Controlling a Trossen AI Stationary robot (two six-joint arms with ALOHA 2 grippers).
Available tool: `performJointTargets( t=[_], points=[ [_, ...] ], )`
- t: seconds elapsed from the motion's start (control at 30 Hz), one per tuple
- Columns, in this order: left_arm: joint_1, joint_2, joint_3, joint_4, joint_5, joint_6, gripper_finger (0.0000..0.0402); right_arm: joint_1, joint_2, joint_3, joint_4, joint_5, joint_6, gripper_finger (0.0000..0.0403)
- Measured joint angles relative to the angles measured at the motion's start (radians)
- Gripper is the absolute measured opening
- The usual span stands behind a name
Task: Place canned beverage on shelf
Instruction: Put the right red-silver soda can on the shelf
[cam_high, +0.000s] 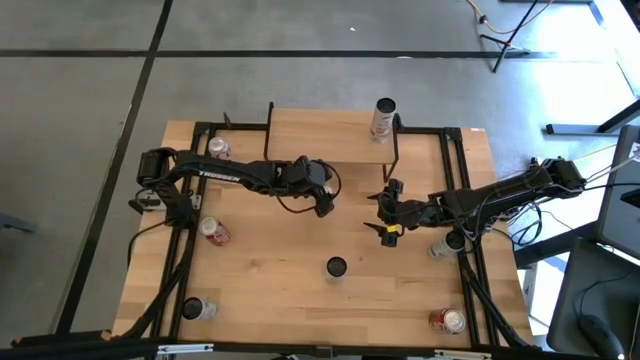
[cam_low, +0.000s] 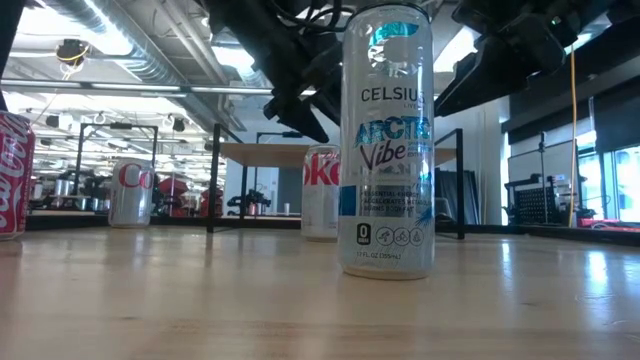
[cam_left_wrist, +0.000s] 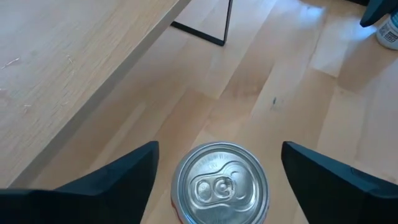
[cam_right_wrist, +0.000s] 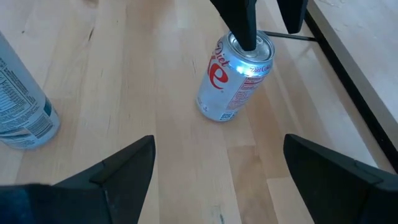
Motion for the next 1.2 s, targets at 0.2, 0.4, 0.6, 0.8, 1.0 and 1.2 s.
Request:
performJointTargets(
  t=[0.2, 0.4, 0.6, 0.8, 1.0, 1.2],
  points=[
    [-0.016, 0.004, 0.0, 0.001, -0.011, -0.009, 0.034, 0.0, 0.0, 0.0, 0.0, 0.0, 0.001, 0.0339],
    [-0.015, 0.052, -0.001, -0.018, -0.027, -0.061, 0.0341, 0.0, 0.0, 0.0, -0.003, 0.0, 0.0, 0.034],
    [-0.011, 0.142, -0.001, -0.019, -0.022, -0.064, 0.0341, 0.0, 0.0, 0.0, -0.003, 0.0, 0.0, 0.034],
    [-0.01, 0.161, -0.001, -0.018, -0.022, -0.061, 0.0329, 0.0, 0.0, 0.0, -0.002, 0.0, 0.0, 0.034],
    [-0.009, 0.16, -0.001, -0.014, 0.004, -0.035, 0.0267, 0.0, 0.0, 0.0, -0.002, 0.0, 0.0, 0.034],
    [-0.01, 0.105, 0.002, -0.05, 0.04, 0.0, 0.0265, 0.0, 0.0, 0.0, 0.0, -0.001, 0.0, 0.034]
  ],
)
